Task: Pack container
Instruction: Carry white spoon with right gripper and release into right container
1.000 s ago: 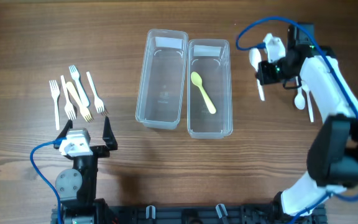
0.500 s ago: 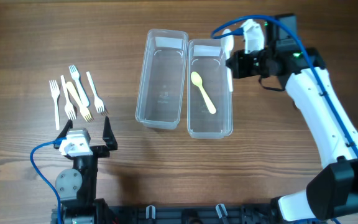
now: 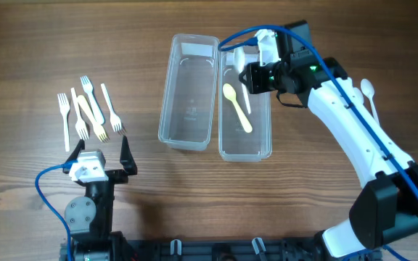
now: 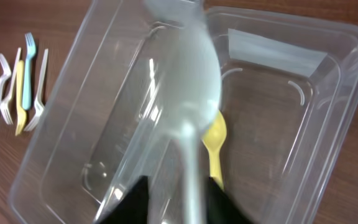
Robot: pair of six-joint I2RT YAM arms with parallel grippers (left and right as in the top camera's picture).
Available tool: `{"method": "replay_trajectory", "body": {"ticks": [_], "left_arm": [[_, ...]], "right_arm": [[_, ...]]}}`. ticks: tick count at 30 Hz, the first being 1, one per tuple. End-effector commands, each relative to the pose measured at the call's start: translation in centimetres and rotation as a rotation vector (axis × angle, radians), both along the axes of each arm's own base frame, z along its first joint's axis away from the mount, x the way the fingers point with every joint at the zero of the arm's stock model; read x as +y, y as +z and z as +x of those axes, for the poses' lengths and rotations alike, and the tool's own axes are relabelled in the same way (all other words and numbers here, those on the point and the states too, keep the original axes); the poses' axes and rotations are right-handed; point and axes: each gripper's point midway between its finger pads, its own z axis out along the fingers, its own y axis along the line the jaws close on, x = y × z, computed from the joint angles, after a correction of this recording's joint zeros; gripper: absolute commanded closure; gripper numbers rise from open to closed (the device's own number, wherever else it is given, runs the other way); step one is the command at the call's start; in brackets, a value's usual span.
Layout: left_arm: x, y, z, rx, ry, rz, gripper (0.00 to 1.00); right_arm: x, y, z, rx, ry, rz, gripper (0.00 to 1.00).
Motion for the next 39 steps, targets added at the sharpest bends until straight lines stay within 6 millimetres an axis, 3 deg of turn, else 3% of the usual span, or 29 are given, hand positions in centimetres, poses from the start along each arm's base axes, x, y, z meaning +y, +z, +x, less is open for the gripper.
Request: {"method": "replay_trajectory", "body": {"ticks": [1, 6, 10, 12, 14, 18, 20, 26, 29, 39], "left_arm": [[-0.4, -0.2, 0.0, 0.000, -0.022, 0.018, 0.00], [-0.4, -0.2, 0.0, 0.000, -0.022, 0.018, 0.00], [-0.4, -0.2, 0.0, 0.000, -0.022, 0.018, 0.00], [-0.4, -0.2, 0.0, 0.000, -0.022, 0.018, 0.00], [-0.4, -0.2, 0.0, 0.000, -0.022, 0.018, 0.00], [-0.4, -0.2, 0.0, 0.000, -0.022, 0.018, 0.00], [-0.4, -0.2, 0.0, 0.000, -0.022, 0.018, 0.00], [-0.4, -0.2, 0.0, 0.000, -0.022, 0.018, 0.00], [-0.4, -0.2, 0.0, 0.000, -0.022, 0.018, 0.00], [-0.4, -0.2, 0.0, 0.000, -0.022, 0.018, 0.00]], "right_arm": [[-0.2, -0.9, 0.0, 0.019, -0.021, -0.005, 0.46], [-0.9, -0.7, 0.4, -0.013, 0.001, -0.033, 0.44], [-4.3, -0.3, 1.3, -0.021, -0.092, -0.066, 0.45], [-7.1, -0.5, 1.9, -0.025, -0.168, -0.123, 0.46], [-11.4, -0.8, 2.2, -0.019, -0.282, -0.235, 0.47], [-19.6, -2.0, 0.4, 0.056, -0.442, -0.494, 0.39], [-21.9, -2.2, -0.4, 0.083, -0.431, -0.570, 0.39], [-26.4, -3.0, -1.5, 0.151, -0.522, -0.572, 0.42], [-27.8, -4.2, -1.7, 0.190, -0.549, -0.536, 0.48], [-29.9, -11.1, -1.4, 0.338, -0.554, -0.483, 0.49]]}}
